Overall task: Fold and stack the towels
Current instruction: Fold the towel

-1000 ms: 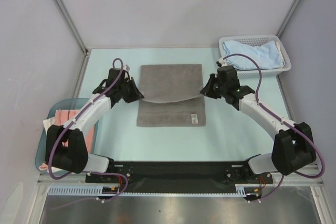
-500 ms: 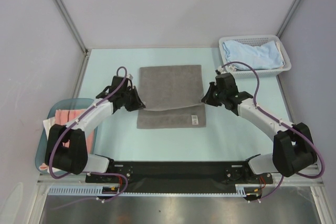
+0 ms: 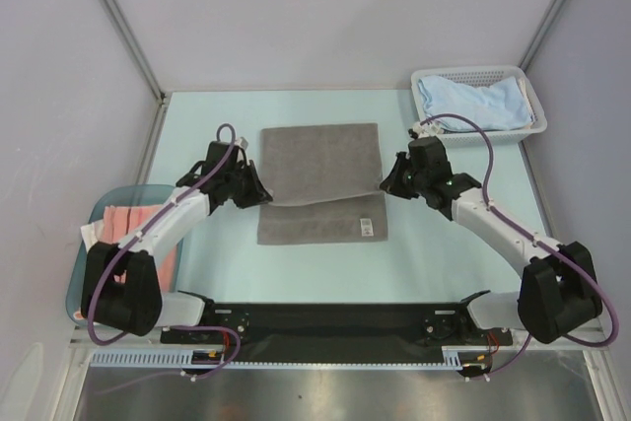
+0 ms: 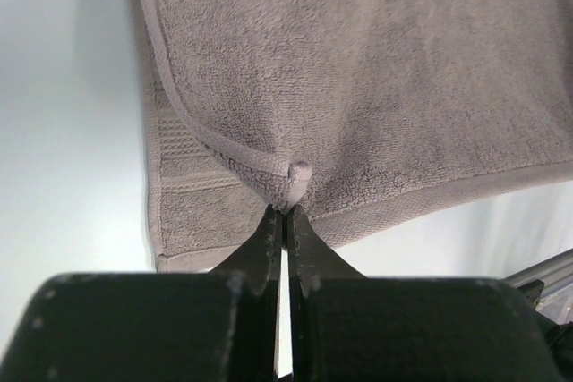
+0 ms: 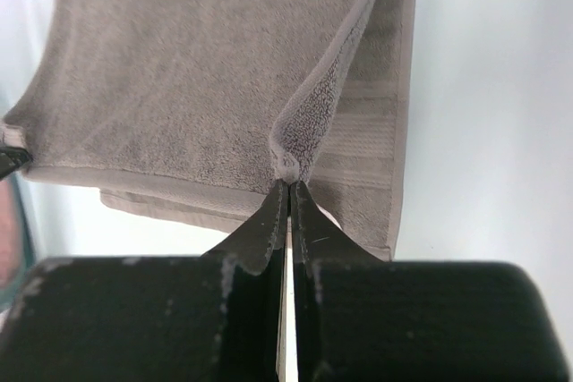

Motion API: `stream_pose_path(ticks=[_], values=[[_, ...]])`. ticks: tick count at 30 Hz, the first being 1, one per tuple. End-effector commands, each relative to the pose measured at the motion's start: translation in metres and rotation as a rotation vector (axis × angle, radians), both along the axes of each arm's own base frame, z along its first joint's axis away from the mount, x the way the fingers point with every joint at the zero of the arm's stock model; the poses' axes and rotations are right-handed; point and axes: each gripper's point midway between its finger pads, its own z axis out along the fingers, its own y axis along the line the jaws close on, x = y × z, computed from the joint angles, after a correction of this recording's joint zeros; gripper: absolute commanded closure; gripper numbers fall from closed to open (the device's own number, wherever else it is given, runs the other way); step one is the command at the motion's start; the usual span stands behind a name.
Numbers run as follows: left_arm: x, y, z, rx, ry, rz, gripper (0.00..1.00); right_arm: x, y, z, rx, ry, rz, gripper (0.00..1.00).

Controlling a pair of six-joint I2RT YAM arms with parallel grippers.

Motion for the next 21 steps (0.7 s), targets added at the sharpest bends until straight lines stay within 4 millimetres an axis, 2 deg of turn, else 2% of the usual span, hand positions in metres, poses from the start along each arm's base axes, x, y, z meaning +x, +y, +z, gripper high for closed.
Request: stream_pose_path(ticks=[1,5,9,15,21], values=[[0.009,-0.003,0.046,-0.014,-0.123,-0.026,1.00,0.008,0.000,0.048,0.027,-0.109,-0.015,1.00],[0.006,-0.003,0.057,-0.026,-0.145,-0.025,1.00,0.002,-0.002,0.060,0.032,-0.131,-0.017,1.00],[0.002,-0.005,0.056,-0.039,-0.140,-0.031,1.00,-0.004,-0.005,0.059,0.028,-0.126,-0.024,1.00],[-0.005,-0.004,0.043,-0.041,-0.114,-0.033,1.00,-0.016,-0.007,0.039,0.023,-0.088,-0.025,1.00],[-0.016,-0.008,0.013,-0.068,-0.050,-0.033,1.00,-0.029,-0.008,0.007,0.017,-0.029,-0.026,1.00]])
